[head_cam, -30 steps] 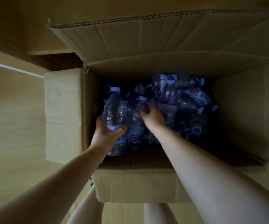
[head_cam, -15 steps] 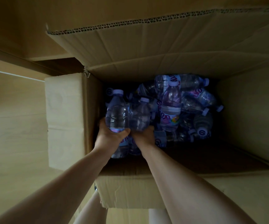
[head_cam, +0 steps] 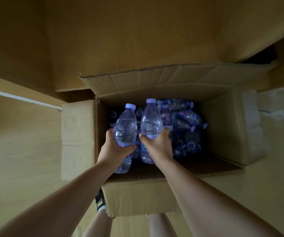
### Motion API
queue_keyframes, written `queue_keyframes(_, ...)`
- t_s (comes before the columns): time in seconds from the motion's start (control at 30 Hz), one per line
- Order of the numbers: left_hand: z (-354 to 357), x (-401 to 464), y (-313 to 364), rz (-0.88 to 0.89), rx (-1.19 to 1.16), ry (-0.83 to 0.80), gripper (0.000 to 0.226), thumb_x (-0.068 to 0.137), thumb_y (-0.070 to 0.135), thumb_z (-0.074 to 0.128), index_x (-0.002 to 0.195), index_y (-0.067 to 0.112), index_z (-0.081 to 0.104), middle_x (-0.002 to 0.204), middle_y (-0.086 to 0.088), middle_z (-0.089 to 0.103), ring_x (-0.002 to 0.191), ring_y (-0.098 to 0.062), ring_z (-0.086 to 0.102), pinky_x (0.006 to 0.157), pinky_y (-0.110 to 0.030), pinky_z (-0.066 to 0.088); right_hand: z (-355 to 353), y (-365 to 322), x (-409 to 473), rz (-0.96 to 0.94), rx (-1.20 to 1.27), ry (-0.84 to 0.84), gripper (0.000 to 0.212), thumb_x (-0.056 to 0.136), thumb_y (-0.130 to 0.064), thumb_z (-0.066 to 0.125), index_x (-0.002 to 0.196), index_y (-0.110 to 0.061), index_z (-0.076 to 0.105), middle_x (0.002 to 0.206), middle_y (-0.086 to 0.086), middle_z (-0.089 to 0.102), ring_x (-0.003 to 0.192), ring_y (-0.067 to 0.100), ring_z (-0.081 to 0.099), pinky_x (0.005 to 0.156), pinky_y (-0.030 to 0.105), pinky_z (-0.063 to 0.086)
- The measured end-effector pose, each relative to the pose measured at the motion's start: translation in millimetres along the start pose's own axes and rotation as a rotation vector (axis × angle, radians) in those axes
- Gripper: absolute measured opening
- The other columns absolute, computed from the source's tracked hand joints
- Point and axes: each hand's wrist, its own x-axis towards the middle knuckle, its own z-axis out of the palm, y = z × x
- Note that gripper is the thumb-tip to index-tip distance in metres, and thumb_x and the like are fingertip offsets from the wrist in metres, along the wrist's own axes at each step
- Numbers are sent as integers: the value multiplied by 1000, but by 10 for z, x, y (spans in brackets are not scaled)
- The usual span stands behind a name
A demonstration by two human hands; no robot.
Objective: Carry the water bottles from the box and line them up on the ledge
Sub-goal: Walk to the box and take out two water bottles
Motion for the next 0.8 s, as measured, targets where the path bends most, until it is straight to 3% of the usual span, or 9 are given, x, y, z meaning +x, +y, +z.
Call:
queue_keyframes(0.07,-142,-199,129,47,16,12,73,66,29,81,123,35,36,94,19,58,85,-8,61,70,-31,50,-101,-194,-239,-37,-4,54,51,76,-41,75,103,-26,34,79,-19,49,63,-4,47,49,18,34)
queue_keyframes(0.13,-335,-423,281,85,1,23,75,62,28,79,123,33,36,103,10,60,95,-20,62,83,-45,53,-205,-399,-513,-73,-5,122,51,76,-42,75,101,-26,33,82,-14,53,64,0,51,52,22,39)
queue_keyframes(0.23,-752,-817,554,135,7,61,77,62,29,78,125,36,34,110,5,61,96,-25,63,83,-51,53,-334,-761,-1007,-93,34,198,55,76,-44,75,105,-19,36,97,0,63,79,21,64,65,34,53)
queue_keyframes(0.33,-1154,-1247,779,175,6,160,73,67,26,77,127,35,36,112,6,61,93,-24,64,78,-48,55,-435,-1079,-1514,-115,107,247,60,76,-46,75,111,-13,38,108,8,63,93,30,65,74,42,55)
queue_keyframes(0.43,-1455,-1698,969,156,-58,340,72,67,29,76,121,43,30,110,11,58,86,-21,61,70,-40,54,-527,-1399,-1914,-216,122,250,58,76,-44,76,107,-15,37,110,8,62,98,32,63,70,34,50)
queue_keyframes(0.53,-1686,-2155,1051,142,-184,459,73,67,31,74,123,45,29,111,12,58,84,-21,64,63,-45,59,-606,-1685,-2303,-343,48,229,56,75,-44,76,103,-16,36,110,7,60,99,32,62,68,32,44)
queue_keyframes(0.67,-2039,-2750,994,125,-258,658,77,67,41,72,127,45,24,121,15,55,91,-20,61,73,-32,47,-610,-2011,-2890,-547,-28,152,60,78,-43,74,114,-11,39,116,11,59,103,34,61,71,34,48)
queue_keyframes(0.8,-2523,-3395,782,91,-345,847,75,66,41,70,124,47,23,120,16,54,98,-21,61,75,-32,41,-496,-2229,-3573,-729,-149,18,61,81,-45,71,117,-10,37,115,11,59,99,35,63,76,42,54)
